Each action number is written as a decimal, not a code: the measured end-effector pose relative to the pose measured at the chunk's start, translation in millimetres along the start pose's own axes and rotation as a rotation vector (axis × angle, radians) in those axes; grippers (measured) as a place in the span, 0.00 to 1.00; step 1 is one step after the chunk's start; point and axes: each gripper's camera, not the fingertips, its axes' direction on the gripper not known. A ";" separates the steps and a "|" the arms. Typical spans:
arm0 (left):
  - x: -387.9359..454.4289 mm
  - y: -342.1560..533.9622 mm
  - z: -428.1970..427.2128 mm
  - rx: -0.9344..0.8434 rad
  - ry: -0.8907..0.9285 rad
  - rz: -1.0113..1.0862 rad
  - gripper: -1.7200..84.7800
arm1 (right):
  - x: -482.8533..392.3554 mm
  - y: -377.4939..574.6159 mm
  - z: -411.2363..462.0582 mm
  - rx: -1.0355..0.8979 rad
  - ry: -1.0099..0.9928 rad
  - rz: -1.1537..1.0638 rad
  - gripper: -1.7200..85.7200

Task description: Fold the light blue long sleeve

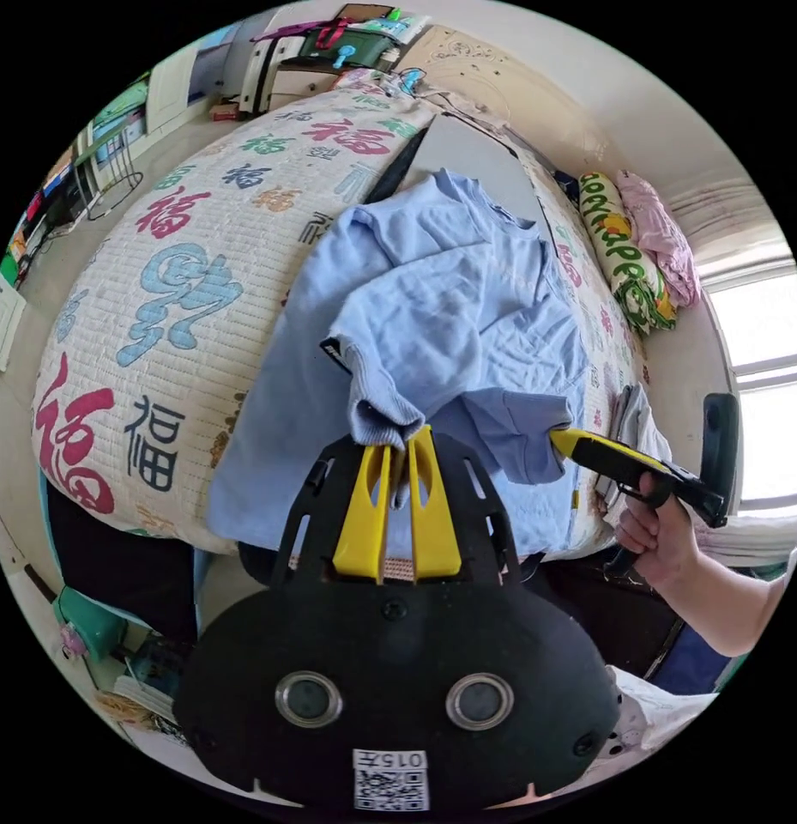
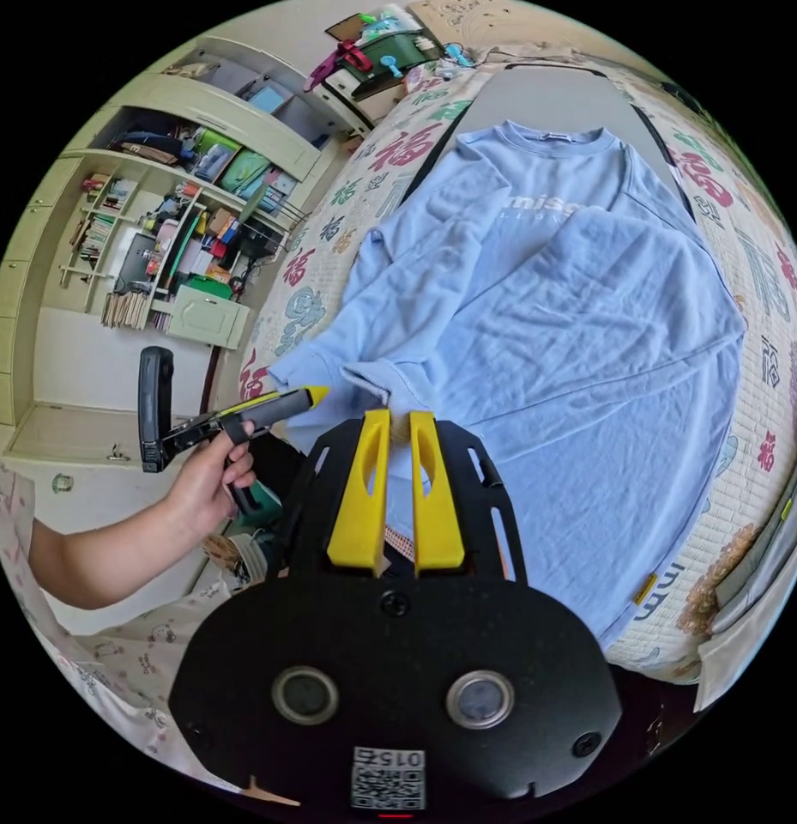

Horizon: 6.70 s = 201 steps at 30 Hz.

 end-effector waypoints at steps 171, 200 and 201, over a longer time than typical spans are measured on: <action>-231.1 436.1 117.9 -0.214 -0.168 0.420 0.09 | 457.2 270.1 -259.1 -0.204 0.244 0.670 0.04; -70.1 687.5 471.9 -0.426 -0.455 0.727 0.05 | 971.4 46.2 -582.8 0.416 0.098 0.826 0.18; -72.6 685.2 474.3 -0.439 -0.453 0.706 0.05 | 993.8 34.6 -568.1 0.370 0.094 0.882 0.18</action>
